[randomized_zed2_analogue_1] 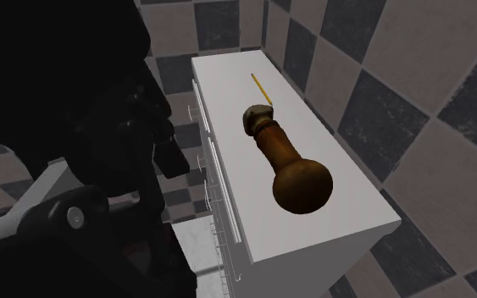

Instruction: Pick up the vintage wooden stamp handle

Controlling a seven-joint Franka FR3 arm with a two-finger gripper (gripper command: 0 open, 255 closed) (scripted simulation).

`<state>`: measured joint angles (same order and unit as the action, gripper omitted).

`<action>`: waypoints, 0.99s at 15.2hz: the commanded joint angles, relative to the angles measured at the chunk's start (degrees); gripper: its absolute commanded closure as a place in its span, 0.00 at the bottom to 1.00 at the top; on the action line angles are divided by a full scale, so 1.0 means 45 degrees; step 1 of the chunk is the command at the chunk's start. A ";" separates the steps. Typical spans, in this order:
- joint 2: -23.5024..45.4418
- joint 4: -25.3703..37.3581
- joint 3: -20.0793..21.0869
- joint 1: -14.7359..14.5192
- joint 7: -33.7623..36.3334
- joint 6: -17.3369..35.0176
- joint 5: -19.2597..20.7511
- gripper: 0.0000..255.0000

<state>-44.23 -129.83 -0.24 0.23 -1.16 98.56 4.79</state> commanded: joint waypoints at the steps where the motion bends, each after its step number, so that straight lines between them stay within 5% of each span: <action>1: 0.0000 0.0000 0.0000 0.0000 0.0000 0.0000 0.0000 0.00; 8: 0.0692 -0.0587 0.3033 0.1035 0.6407 0.0894 -0.1244 0.00; 15: 0.3149 0.0637 0.6065 0.2478 1.2861 0.1737 -0.1807 0.00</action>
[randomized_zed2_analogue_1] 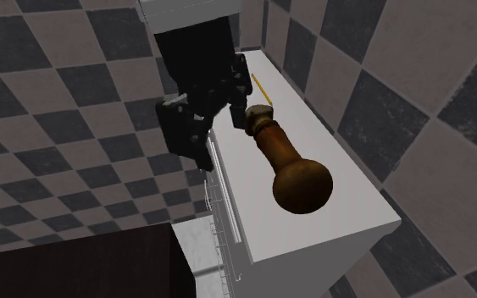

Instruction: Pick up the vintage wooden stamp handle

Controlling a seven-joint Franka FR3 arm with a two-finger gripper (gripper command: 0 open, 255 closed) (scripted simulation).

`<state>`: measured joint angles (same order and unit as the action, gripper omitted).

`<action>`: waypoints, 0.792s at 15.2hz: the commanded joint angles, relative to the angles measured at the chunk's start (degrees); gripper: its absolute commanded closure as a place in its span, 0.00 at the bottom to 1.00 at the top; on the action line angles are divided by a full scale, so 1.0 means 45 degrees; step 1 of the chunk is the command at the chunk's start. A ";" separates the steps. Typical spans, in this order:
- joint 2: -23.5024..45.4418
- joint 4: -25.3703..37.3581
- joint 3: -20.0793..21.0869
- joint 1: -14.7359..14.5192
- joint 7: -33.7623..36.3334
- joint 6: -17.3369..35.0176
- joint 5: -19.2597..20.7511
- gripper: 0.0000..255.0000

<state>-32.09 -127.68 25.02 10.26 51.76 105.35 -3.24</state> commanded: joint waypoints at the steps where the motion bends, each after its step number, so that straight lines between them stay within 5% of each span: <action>1: 0.0921 0.0463 0.0884 0.0511 0.2035 0.0325 0.0012 0.00; 6: 0.3732 0.2365 0.2955 0.1824 0.6907 0.0624 0.0884 0.00; 10: 0.6581 0.4310 0.4210 0.2427 1.1055 0.0484 0.2528 0.00; 12: 0.6829 0.4315 0.4174 0.2333 1.1394 0.0618 0.2701 0.00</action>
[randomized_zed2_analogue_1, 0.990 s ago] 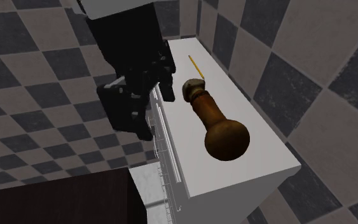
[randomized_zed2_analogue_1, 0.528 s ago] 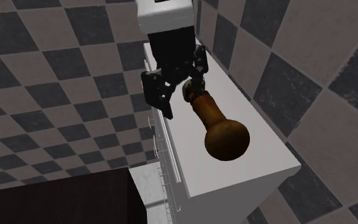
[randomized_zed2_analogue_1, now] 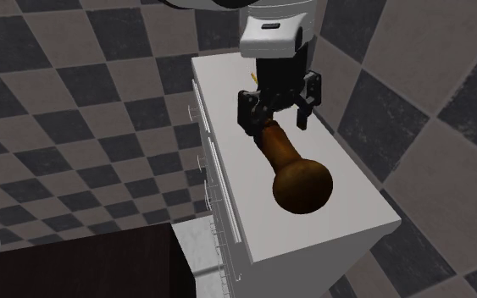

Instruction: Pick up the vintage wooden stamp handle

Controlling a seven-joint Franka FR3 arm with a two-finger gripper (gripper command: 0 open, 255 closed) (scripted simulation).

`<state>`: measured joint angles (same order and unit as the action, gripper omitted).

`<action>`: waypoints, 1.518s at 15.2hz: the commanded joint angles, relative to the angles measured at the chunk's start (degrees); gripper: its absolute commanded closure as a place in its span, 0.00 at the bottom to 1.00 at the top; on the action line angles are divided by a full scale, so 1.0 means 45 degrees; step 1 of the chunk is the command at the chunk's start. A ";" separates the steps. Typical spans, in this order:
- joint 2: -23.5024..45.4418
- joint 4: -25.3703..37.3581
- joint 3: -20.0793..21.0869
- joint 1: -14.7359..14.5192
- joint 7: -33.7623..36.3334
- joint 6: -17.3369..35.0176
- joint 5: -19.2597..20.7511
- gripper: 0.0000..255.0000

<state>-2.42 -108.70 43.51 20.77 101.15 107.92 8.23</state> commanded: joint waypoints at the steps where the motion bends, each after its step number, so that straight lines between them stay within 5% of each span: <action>1: 0.0264 -0.0051 0.0058 -0.0017 0.0459 0.0210 0.0182 0.00; 8: 0.0490 -0.0810 0.0081 -0.0038 0.0724 0.1103 0.0408 0.00; 9: 0.0483 -0.0813 0.0085 -0.0041 0.0728 0.1100 0.0402 1.00; 23: 0.0282 -0.0134 0.0058 -0.0021 0.0483 0.0303 0.0201 1.00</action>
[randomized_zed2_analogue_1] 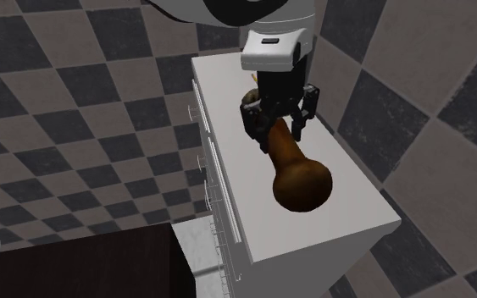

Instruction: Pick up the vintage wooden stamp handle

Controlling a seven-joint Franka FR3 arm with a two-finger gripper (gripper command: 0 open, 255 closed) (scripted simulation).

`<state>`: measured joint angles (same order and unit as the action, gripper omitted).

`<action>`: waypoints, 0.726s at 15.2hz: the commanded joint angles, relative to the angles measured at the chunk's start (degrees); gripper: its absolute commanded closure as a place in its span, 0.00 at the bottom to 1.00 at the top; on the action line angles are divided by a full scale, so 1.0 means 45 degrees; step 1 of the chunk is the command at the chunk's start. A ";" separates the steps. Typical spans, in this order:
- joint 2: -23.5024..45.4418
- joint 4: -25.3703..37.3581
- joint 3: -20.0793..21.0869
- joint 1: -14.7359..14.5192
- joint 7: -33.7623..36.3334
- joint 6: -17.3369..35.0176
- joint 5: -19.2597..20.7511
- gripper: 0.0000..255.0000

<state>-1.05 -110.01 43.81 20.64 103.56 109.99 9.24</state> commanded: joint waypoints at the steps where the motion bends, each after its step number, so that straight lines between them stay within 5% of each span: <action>1: -0.0053 0.0303 -0.0014 0.0011 -0.0093 -0.0320 -0.0054 1.00; 11: -0.0158 0.1772 -0.0025 0.0017 -0.0372 -0.1841 -0.0192 1.00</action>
<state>-1.57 -102.37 43.76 20.67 102.08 102.09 8.49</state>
